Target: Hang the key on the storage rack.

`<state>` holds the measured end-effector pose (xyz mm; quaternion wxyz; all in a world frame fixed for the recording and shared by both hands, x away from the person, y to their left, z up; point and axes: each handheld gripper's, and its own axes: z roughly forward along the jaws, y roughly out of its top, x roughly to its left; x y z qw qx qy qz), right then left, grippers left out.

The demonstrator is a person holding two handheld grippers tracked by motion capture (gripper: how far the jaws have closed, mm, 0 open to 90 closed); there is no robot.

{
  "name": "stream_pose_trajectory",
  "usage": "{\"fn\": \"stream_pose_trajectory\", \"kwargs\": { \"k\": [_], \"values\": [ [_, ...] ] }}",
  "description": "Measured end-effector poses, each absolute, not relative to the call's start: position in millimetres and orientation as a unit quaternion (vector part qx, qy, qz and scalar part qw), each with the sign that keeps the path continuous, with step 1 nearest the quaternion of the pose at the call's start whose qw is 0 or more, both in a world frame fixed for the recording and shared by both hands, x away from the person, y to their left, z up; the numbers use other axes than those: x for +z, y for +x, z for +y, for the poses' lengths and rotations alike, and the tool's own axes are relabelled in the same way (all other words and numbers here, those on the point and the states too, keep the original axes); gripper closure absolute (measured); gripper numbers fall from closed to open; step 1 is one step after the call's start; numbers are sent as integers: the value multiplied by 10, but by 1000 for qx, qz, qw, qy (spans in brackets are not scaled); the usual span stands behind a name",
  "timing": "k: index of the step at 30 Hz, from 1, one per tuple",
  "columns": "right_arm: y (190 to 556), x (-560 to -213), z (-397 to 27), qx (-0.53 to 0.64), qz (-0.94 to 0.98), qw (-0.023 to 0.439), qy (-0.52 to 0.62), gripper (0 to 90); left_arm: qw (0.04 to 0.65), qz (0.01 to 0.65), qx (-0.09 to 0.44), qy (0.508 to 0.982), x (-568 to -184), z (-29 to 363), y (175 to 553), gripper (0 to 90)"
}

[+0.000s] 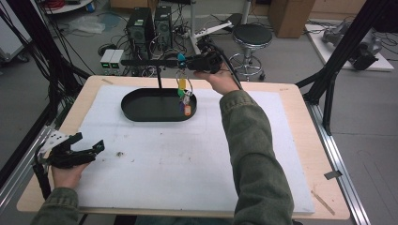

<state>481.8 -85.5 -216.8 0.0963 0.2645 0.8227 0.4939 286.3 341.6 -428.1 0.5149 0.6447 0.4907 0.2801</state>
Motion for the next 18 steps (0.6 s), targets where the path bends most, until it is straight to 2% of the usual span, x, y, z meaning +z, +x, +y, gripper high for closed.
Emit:
{"fn": "stream_pose_trajectory", "kwargs": {
  "k": [9, 18],
  "values": [
    [4929, -2099, -785, 499, 819, 100, 265, 737, 514, 490, 280, 646, -4284, 3416, 2865, 20],
    [5129, -2178, -838, 509, 808, 99, 278, 736, 512, 490, 281, 647, -4290, 3414, 2872, 20]
  ]
}}
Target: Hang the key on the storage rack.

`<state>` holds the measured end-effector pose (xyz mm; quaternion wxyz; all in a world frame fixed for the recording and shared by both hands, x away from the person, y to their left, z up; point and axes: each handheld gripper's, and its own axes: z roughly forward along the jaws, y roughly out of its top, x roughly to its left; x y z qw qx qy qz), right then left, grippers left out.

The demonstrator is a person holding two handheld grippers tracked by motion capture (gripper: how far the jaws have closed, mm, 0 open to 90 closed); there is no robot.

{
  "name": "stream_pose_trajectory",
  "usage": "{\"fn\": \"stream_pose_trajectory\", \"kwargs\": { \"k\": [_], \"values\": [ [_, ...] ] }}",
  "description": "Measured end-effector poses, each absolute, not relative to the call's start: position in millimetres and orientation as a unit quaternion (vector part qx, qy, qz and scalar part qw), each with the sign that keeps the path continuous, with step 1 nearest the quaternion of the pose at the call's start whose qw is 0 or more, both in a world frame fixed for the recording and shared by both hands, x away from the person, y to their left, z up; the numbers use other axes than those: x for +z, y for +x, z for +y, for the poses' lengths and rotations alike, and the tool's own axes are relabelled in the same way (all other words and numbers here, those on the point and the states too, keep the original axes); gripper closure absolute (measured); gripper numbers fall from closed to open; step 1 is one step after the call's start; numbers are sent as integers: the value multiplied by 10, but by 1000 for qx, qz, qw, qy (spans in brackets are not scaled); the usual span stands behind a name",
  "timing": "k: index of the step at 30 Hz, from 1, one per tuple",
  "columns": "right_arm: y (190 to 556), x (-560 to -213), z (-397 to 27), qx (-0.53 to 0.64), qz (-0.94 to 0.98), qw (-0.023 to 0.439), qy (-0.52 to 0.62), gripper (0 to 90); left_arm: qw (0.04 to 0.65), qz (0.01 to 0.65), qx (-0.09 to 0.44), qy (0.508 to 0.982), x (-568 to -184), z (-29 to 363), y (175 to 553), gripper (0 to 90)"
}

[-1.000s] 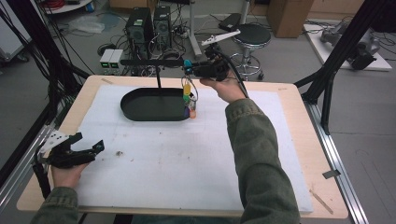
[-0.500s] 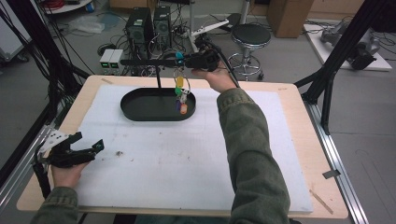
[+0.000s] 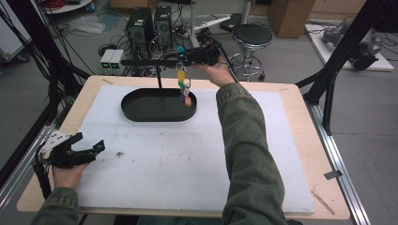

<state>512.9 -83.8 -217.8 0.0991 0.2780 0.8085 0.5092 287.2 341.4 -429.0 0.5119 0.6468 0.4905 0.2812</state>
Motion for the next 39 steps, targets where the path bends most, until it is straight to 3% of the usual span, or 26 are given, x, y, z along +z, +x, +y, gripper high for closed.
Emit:
{"fn": "stream_pose_trajectory", "kwargs": {
  "k": [21, 33, 39],
  "values": [
    [5489, -2374, -804, 488, 801, 114, 327, 736, 511, 495, 282, 644, -4290, 3446, 2844, 20],
    [5593, -2463, -875, 456, 794, 153, 372, 735, 510, 495, 282, 644, -4292, 3453, 2836, 20],
    [5576, -2514, -788, 470, 789, 143, 369, 735, 509, 495, 282, 646, -4291, 3450, 2836, 20]
  ]
}}
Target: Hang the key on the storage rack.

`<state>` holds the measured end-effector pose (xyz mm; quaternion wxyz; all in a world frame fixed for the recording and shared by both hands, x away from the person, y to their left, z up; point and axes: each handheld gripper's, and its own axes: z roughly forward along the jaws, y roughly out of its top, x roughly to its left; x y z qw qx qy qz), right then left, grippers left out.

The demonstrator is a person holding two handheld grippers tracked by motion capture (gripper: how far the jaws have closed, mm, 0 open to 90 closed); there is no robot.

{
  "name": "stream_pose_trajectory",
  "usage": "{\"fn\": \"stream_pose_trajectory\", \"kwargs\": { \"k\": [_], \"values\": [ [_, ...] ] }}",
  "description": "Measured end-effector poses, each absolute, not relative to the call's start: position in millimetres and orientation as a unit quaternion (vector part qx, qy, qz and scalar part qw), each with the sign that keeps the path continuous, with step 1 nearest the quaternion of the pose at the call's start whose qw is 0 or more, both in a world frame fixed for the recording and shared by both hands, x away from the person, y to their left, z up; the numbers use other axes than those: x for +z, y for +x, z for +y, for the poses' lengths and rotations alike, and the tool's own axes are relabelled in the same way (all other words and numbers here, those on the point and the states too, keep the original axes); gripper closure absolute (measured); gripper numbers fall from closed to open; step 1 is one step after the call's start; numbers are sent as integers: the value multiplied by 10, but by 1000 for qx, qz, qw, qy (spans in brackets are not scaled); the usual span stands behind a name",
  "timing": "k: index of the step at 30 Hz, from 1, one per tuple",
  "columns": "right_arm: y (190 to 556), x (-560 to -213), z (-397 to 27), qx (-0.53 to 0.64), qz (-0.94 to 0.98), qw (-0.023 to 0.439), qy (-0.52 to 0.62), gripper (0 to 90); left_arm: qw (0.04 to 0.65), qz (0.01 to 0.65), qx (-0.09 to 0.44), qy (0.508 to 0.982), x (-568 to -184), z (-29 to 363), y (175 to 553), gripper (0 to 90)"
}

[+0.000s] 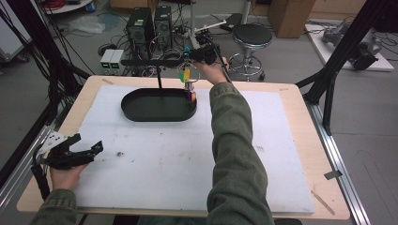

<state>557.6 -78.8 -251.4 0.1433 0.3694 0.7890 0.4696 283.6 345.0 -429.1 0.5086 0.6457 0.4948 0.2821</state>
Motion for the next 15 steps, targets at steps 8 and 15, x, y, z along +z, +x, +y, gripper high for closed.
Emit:
{"fn": "stream_pose_trajectory", "kwargs": {
  "k": [8, 15],
  "values": [
    [5565, -2537, -800, 476, 785, 125, 377, 464, 509, 494, 281, 646, -4294, 3447, 2839, 20],
    [5510, -2524, -817, 467, 805, 83, 357, 51, 508, 493, 282, 647, -4290, 3447, 2834, 20]
  ]
}}
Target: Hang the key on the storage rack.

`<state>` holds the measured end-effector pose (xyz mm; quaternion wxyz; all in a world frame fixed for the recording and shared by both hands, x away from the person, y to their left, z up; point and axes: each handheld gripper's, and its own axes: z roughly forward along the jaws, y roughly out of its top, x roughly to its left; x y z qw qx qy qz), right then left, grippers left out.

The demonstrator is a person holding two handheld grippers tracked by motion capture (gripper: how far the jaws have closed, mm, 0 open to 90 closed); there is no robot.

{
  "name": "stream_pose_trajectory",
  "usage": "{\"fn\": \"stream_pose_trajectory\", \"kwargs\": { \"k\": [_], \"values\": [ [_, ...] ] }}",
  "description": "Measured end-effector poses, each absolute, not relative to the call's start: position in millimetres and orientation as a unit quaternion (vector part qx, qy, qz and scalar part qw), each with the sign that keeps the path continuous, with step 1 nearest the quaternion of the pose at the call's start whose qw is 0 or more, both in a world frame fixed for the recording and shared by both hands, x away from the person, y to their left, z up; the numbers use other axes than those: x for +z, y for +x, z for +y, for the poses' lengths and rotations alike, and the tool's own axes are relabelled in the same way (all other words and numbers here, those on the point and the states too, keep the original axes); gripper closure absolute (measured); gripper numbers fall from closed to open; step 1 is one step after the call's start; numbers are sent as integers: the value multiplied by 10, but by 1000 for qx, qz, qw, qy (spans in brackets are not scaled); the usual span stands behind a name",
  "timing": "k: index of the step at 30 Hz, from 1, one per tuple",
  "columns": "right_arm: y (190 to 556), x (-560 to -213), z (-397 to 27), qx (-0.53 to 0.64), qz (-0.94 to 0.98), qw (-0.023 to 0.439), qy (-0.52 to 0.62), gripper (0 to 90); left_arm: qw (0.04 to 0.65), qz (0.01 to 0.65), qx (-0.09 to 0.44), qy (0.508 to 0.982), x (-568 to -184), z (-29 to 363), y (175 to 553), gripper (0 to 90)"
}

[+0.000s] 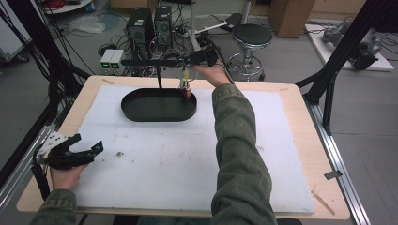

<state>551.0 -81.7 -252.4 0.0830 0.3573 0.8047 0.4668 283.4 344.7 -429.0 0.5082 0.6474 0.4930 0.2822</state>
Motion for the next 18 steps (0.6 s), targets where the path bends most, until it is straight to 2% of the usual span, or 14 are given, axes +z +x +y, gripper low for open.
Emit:
{"fn": "stream_pose_trajectory", "kwargs": {
  "k": [1, 4, 10, 14, 18],
  "values": [
    [5479, -2533, -787, 449, 817, 96, 349, 4, 507, 493, 282, 648, -4293, 3449, 2835, 20],
    [5350, -2551, -708, 398, 841, 156, 332, 4, 508, 493, 282, 648, -4291, 3449, 2834, 20],
    [5242, -2484, -738, 392, 843, 151, 336, 4, 510, 494, 283, 645, -4288, 3449, 2828, 20],
    [5184, -2449, -788, 387, 844, 104, 356, 5, 509, 493, 282, 646, -4289, 3444, 2830, 20],
    [5083, -2457, -873, 373, 843, 121, 368, 5, 510, 493, 283, 646, -4284, 3444, 2823, 20]
  ]
}}
